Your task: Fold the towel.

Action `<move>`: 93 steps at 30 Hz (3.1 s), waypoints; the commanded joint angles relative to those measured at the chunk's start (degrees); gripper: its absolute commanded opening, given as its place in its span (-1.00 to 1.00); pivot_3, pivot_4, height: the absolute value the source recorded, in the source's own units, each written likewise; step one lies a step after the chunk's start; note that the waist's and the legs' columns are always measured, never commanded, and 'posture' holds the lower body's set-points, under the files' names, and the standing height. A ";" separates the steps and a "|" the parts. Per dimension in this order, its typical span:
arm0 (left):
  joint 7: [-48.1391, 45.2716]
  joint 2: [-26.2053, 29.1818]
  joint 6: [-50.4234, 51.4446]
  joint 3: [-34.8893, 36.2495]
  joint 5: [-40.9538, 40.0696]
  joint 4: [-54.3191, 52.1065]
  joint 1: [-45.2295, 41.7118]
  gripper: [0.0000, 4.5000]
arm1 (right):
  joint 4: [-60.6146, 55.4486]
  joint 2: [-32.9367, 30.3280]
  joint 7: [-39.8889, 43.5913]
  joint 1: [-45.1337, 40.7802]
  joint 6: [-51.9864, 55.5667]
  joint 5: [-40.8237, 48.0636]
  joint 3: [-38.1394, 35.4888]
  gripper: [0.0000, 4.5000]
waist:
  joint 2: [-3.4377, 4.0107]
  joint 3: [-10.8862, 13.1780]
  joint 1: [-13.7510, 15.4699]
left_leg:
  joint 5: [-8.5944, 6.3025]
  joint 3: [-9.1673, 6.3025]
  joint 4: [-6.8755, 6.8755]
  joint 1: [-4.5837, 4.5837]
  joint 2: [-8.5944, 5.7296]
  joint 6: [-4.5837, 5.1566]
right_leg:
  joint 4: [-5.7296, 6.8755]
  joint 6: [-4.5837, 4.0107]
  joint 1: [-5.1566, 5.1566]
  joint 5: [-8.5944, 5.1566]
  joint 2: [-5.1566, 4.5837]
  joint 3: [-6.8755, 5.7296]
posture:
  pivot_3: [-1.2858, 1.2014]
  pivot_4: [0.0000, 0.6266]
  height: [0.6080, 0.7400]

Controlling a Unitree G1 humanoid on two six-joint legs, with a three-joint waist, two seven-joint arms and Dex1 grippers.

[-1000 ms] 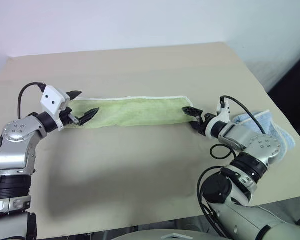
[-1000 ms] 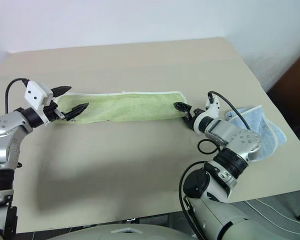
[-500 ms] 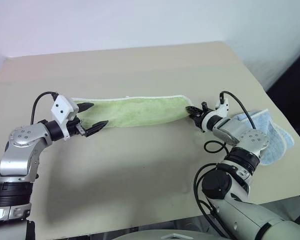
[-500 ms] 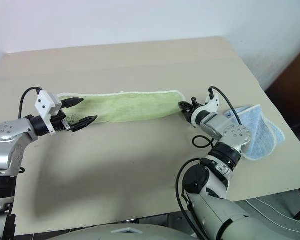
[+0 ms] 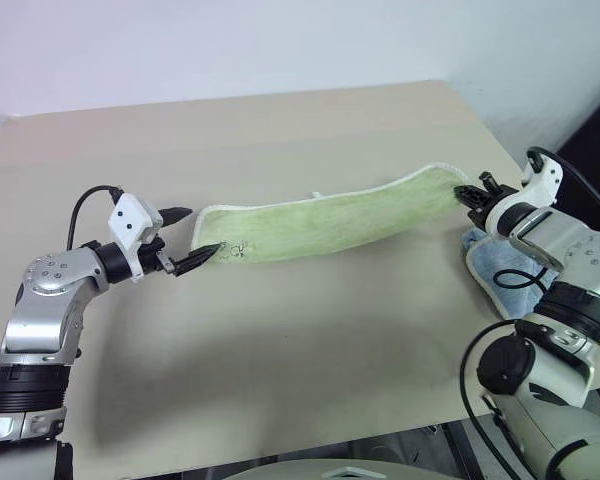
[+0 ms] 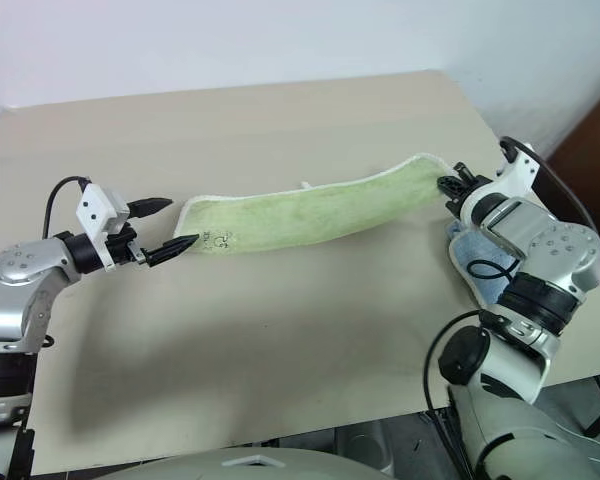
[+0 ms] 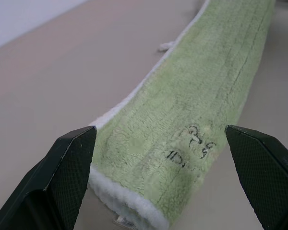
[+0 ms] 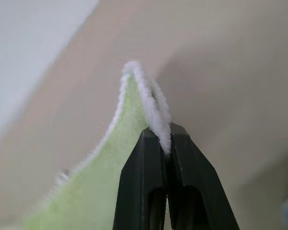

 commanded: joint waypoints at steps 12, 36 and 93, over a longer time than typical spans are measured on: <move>1.07 -1.73 -1.46 -0.22 0.69 -0.94 -0.68 1.00 | 1.25 0.71 27.15 -2.18 -26.28 -21.84 44.03 -0.98 | -0.06 0.01 1.03 | -0.01 0.03 0.04 -0.20 -0.09 0.02 | 0.01 -0.09 -0.14 0.08 -0.10 0.00 | 0.03 -0.52 0.82; 14.22 -7.94 17.62 9.56 -16.93 -18.29 9.65 1.00 | 7.71 3.45 29.06 -2.29 -35.43 -22.52 31.67 -0.40 | -0.08 0.00 1.91 | -0.02 0.05 0.05 -0.13 -0.07 0.02 | 0.07 -0.09 -0.15 0.07 -0.08 0.00 | 0.03 -0.52 0.82; 64.53 -25.50 30.09 22.83 -52.17 -3.47 -3.78 -1.00 | -15.32 -7.95 44.69 16.06 -40.59 -21.35 28.74 -1.00 | -0.24 -0.03 3.57 | -0.06 -0.15 0.06 -0.07 -0.12 0.04 | -0.63 -0.11 0.40 0.11 -0.06 -0.41 | 0.03 -0.52 0.82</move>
